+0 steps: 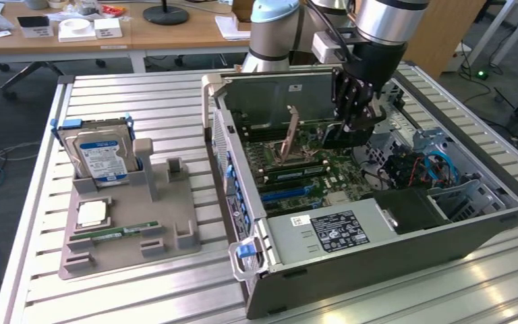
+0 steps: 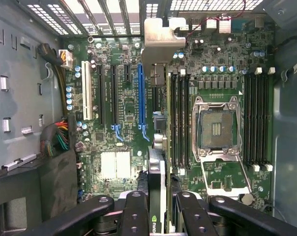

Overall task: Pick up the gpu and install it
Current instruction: 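Insert the gpu into the slot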

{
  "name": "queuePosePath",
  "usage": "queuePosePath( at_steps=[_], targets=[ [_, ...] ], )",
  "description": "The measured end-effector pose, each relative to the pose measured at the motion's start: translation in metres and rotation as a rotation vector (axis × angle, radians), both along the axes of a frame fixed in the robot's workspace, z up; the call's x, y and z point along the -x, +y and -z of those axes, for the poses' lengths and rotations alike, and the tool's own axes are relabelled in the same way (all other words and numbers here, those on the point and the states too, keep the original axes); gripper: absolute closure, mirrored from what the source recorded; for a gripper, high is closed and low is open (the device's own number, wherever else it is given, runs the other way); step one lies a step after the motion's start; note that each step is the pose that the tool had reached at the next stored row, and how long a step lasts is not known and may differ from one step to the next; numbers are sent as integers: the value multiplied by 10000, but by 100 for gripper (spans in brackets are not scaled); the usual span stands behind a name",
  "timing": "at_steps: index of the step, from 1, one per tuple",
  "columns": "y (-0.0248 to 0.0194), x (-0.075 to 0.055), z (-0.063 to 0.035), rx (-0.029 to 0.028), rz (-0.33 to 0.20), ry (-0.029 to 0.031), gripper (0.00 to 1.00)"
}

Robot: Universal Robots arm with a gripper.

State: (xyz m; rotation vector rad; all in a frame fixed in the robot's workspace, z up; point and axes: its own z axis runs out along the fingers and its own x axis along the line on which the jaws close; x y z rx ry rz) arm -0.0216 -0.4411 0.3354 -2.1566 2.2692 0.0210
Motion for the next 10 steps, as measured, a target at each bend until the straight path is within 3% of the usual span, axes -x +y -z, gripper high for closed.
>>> queuePosePath(
  at_steps=[10],
  targets=[
    [0, 0, 39, 2, 0, 1, 73]
  ],
)
